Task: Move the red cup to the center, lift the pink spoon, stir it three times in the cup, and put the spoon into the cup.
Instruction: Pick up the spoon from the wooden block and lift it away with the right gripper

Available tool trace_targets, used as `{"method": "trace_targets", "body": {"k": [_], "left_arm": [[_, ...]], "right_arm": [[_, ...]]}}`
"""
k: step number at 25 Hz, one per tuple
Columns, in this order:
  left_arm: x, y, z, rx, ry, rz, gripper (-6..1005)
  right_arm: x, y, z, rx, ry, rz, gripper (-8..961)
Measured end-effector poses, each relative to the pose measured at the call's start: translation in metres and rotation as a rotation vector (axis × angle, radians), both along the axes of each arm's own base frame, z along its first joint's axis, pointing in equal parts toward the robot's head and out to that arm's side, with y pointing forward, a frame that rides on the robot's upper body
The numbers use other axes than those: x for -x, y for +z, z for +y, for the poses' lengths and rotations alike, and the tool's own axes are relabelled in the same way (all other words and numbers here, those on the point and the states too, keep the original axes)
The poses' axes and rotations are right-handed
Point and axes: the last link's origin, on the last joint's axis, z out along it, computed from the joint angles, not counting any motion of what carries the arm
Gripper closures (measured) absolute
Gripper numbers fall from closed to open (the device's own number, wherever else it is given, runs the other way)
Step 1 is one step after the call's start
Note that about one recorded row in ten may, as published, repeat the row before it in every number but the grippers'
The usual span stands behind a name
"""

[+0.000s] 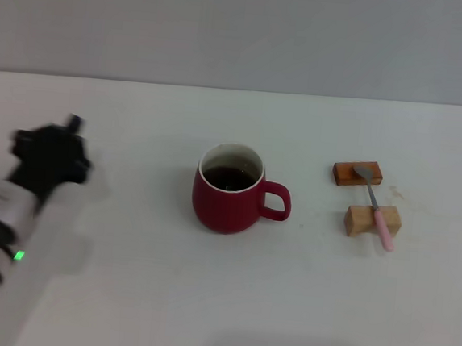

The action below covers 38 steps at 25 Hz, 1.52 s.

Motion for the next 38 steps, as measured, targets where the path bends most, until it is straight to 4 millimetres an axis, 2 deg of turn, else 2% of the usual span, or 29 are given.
{"method": "trace_targets", "body": {"k": [1, 4, 5, 6, 10, 14, 15, 20, 26, 31, 38], "left_arm": [[0.0, 0.0, 0.0, 0.0, 0.0, 0.0, 1001], [0.02, 0.024, -0.008, -0.112, 0.074, -0.145, 1001], [0.024, 0.028, -0.009, -0.128, 0.087, -0.154, 1001], [0.028, 0.031, -0.011, -0.145, 0.103, -0.162, 1001], [0.037, 0.037, -0.016, -0.176, 0.135, -0.164, 1001], [0.041, 0.039, -0.017, -0.18, 0.147, -0.161, 1001], [0.041, 0.038, -0.016, -0.176, 0.15, -0.157, 1001], [0.04, 0.037, -0.013, -0.169, 0.153, -0.157, 1001], [0.04, 0.038, -0.013, -0.172, 0.154, -0.164, 1001], [0.045, 0.043, -0.013, -0.182, 0.169, -0.261, 1001], [0.052, 0.046, -0.015, -0.186, 0.188, -0.267, 1001]], "right_arm": [[0.0, 0.0, 0.0, 0.0, 0.0, 0.0, 209], [0.017, -0.014, 0.008, 0.071, 0.1, -0.004, 209], [0.029, -0.025, 0.014, 0.133, 0.165, 0.0, 209], [0.029, -0.025, 0.014, 0.133, 0.165, 0.0, 209], [0.06, -0.056, 0.031, 0.306, 0.328, 0.009, 209], [0.075, -0.07, 0.038, 0.372, 0.396, 0.023, 209], [0.085, -0.08, 0.041, 0.425, 0.44, 0.03, 209], [0.095, -0.096, 0.042, 0.501, 0.471, 0.052, 209], [0.095, -0.108, 0.041, 0.572, 0.453, 0.068, 210], [0.096, -0.119, 0.041, 0.64, 0.449, 0.072, 210], [0.091, -0.122, 0.038, 0.661, 0.417, 0.077, 210]]}}
